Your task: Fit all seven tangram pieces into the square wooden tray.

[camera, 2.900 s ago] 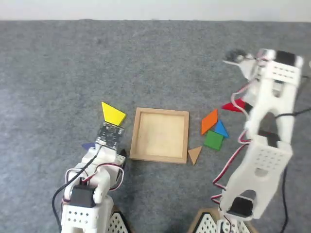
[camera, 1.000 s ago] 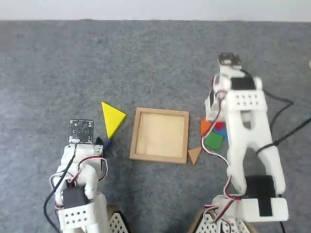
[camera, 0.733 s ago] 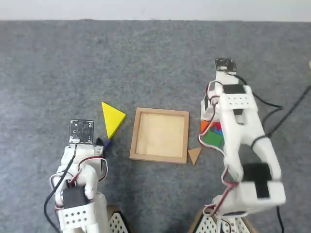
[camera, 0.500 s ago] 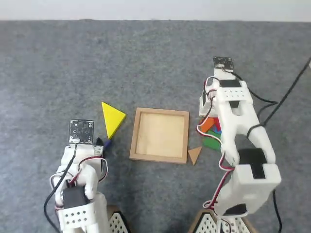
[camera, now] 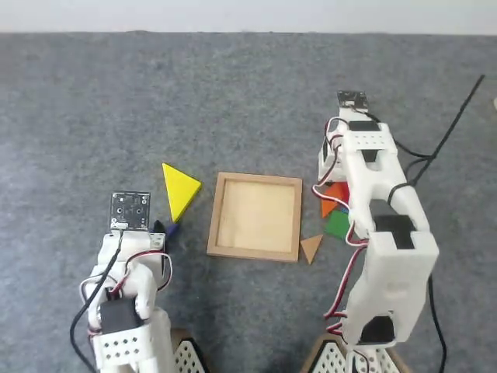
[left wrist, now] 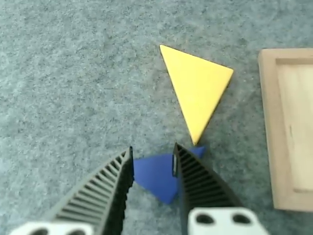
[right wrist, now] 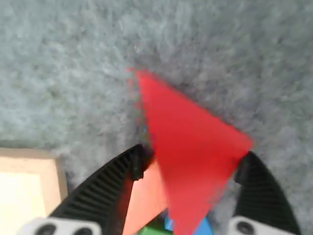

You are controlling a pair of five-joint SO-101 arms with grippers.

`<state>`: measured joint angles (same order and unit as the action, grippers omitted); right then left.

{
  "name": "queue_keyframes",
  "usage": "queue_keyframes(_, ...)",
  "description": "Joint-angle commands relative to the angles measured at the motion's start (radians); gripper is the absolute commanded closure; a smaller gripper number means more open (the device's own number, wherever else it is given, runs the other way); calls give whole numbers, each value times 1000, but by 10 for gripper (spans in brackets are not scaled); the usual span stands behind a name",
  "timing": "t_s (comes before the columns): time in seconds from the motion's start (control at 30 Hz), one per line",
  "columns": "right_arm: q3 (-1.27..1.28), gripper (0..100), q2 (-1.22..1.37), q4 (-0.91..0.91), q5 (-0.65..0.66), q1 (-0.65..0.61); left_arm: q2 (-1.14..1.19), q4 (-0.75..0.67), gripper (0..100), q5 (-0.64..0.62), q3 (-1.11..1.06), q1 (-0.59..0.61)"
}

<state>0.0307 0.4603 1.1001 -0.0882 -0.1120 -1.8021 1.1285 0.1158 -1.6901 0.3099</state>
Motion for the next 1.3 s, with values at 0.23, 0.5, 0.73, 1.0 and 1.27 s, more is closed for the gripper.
queue_keyframes(0.23,-55,886,-1,-5,11,-2,-20,8,863,6,8,-5)
queue_keyframes(0.5,-57,886,-2,10,9,2,-20,8,863,6,8,-5)
queue_keyframes(0.73,-51,902,-73,22,6,8,-20,8,863,6,8,-5)
queue_keyframes(1.0,-52,956,-108,77,-26,8,-20,8,863,6,8,-5)
queue_keyframes(1.27,-57,960,-134,133,-21,1,-20,8,863,6,8,-5)
